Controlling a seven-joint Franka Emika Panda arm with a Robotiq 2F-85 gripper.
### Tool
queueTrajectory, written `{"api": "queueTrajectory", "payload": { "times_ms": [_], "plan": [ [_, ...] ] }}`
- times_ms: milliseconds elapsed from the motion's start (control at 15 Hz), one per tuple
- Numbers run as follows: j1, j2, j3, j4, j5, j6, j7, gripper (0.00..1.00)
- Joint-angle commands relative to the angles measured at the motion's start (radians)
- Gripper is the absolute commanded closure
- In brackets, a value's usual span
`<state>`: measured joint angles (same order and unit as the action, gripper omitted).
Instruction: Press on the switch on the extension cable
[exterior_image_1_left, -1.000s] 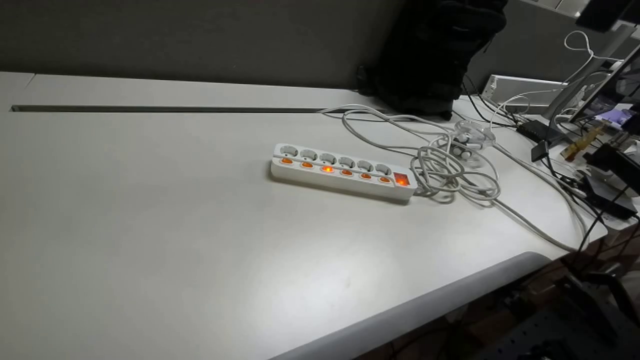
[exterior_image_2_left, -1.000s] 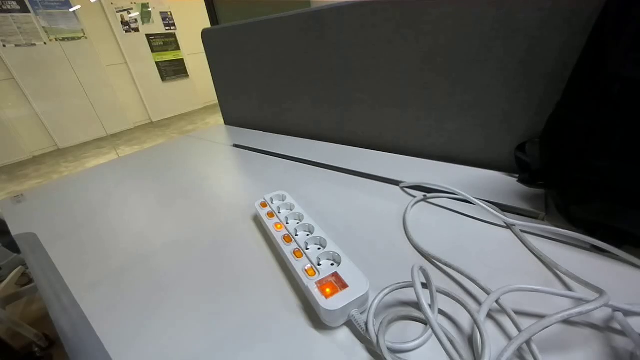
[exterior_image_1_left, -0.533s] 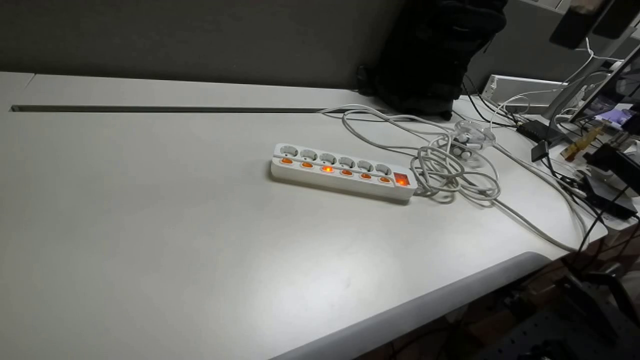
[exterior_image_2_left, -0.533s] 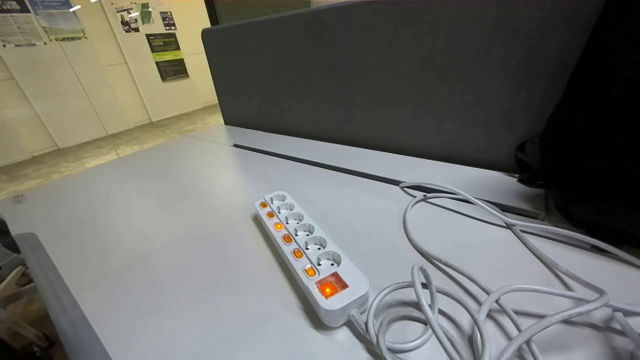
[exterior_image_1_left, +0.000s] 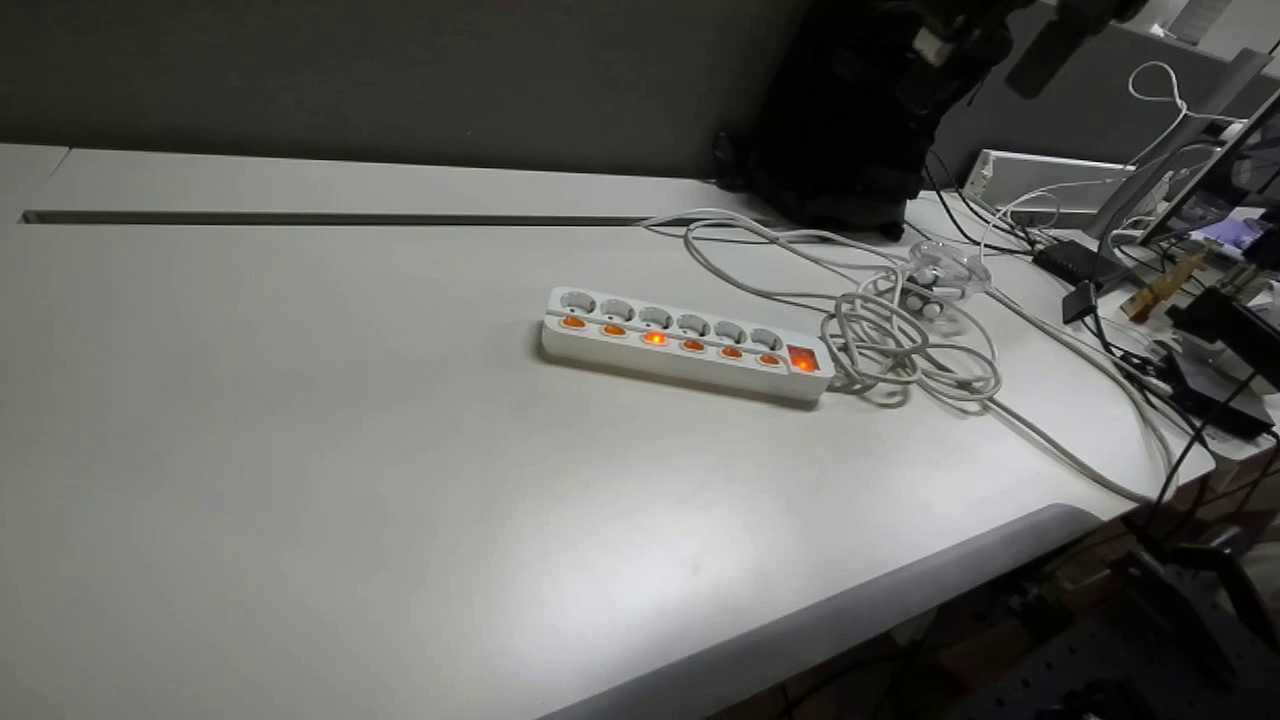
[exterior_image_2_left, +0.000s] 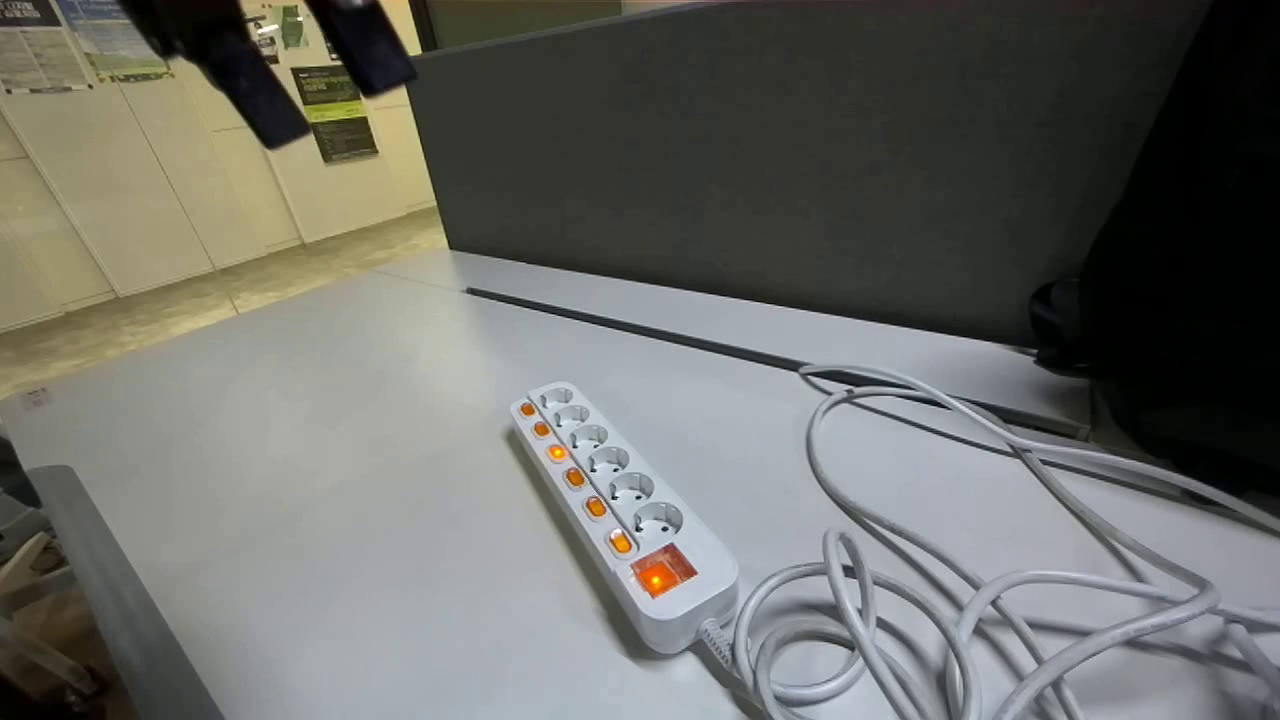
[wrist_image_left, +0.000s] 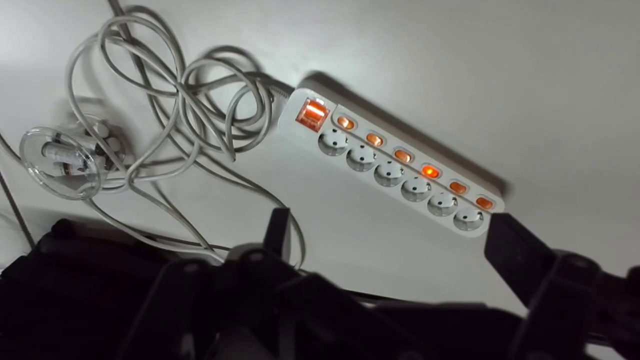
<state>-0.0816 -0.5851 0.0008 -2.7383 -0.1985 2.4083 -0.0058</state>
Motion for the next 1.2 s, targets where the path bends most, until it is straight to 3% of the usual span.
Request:
{"api": "queueTrajectory", "payload": {
  "times_ms": [0,67,333,533,733,1133],
  "plan": [
    [-0.074,0.192,0.080,0.012,-0.062,0.198,0.181,0.25],
    [-0.094,0.246,0.102,0.021,-0.080,0.234,0.225,0.27],
    [-0.151,0.407,0.163,0.063,-0.182,0.307,0.401,0.55],
    [-0.134,0.490,0.150,0.104,-0.235,0.308,0.492,0.76],
    [-0.082,0.571,0.111,0.162,-0.178,0.269,0.486,0.97],
    [0.015,0.688,0.043,0.268,-0.034,0.179,0.422,1.00]
  ]
}}
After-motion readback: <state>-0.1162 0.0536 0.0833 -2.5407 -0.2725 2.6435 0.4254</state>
